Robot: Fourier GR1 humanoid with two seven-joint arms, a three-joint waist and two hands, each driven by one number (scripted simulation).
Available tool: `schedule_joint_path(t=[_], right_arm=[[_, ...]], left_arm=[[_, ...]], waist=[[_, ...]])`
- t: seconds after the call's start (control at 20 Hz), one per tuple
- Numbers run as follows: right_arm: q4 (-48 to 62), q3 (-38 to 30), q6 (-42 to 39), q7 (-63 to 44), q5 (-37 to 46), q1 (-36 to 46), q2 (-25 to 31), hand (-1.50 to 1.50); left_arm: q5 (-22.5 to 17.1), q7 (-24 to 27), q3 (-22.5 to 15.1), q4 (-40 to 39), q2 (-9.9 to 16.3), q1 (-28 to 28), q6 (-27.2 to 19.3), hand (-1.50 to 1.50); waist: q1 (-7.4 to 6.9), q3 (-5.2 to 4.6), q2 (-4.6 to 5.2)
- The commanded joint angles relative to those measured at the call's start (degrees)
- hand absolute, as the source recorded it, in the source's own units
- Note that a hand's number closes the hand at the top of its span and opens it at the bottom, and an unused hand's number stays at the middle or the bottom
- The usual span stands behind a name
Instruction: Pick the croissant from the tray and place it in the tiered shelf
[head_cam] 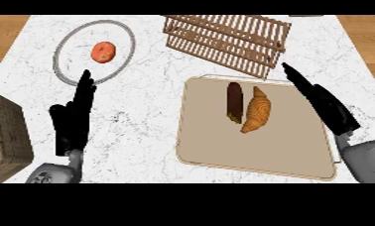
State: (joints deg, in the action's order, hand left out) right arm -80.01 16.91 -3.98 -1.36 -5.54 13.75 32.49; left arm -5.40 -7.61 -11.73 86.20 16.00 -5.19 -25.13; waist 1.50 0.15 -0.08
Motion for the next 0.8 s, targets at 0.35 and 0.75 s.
schedule_joint_path(t=[0.35, 0.75], right_arm=[[0.16, -16.95, 29.09, -18.16, 17.82, -8.62, 12.66, 1.50], [-31.01, -10.59, 39.88, -30.44, 25.89, -29.19, 3.72, -1.50]], left_arm=[[-8.35, -5.81, 3.03, -4.48, 0.84, 8.72, 5.88, 0.00], [-14.14, -5.80, 6.22, -6.97, 4.20, 7.85, 15.69, 0.00]], waist=[[6.19, -1.19, -1.02], [1.52, -0.43, -0.51]])
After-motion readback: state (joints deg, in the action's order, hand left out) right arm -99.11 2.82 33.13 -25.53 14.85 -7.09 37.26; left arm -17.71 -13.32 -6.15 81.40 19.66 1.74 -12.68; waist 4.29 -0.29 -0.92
